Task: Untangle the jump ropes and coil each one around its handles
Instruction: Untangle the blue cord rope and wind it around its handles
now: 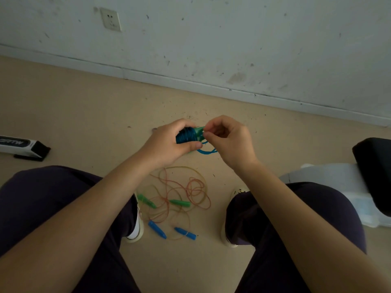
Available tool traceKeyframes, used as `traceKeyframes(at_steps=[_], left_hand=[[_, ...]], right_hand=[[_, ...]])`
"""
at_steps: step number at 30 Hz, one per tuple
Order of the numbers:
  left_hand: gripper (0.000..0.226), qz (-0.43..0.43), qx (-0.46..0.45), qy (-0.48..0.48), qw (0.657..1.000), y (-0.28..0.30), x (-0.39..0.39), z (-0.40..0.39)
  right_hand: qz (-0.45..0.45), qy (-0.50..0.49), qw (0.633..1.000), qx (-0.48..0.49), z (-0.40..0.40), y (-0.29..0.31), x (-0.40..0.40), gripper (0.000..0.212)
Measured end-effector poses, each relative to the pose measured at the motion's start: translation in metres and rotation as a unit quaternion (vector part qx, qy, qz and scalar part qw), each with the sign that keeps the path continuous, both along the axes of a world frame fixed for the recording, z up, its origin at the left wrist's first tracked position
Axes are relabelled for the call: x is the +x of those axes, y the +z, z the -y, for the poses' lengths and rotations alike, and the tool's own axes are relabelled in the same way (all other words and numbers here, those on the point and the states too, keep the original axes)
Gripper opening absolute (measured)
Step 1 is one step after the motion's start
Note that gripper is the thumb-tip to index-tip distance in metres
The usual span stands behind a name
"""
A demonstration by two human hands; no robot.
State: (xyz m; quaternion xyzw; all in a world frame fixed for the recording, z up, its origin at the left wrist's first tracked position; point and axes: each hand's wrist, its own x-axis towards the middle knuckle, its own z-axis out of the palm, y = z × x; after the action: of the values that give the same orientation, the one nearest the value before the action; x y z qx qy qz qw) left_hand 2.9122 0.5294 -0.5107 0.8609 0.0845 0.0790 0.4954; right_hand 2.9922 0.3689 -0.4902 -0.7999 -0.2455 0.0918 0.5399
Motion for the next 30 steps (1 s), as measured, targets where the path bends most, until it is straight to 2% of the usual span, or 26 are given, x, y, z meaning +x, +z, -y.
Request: traceKeyframes(at_steps=[8,12,15,19,30], left_hand=[[0.032,0.012,-0.009,-0.018,1.0,-0.0005,-0.0004,-0.0017],[0.029,0.013,-0.046,-0.03,0.998,0.0039,-0.0002,-0.0029],[0.032,0.008,-0.066,0.0,0.998,0.0048,0.0006,-0.0012],[0.032,0.009,-0.04,0.05,0.998,0.0049,0.0013,-0.0043],[0.035,0.007,-0.012,0.023,1.0,0.0032,0.0005,-0.0041]], right_hand=[[-0.008,0.003,1.0,-0.013,-0.0032,-0.0031,-0.0019,0.019],[-0.043,-0.018,0.999,0.014,0.0011,0.0014,0.0022,0.023],[-0.077,-0.01,0.997,0.017,0.0006,-0.0001,0.0009,0.021],[-0.103,-0.008,0.994,0.031,-0.0001,0.0015,0.001,0.013],[-0.102,-0.004,0.995,0.003,-0.0009,0.0029,-0.0022,0.008]])
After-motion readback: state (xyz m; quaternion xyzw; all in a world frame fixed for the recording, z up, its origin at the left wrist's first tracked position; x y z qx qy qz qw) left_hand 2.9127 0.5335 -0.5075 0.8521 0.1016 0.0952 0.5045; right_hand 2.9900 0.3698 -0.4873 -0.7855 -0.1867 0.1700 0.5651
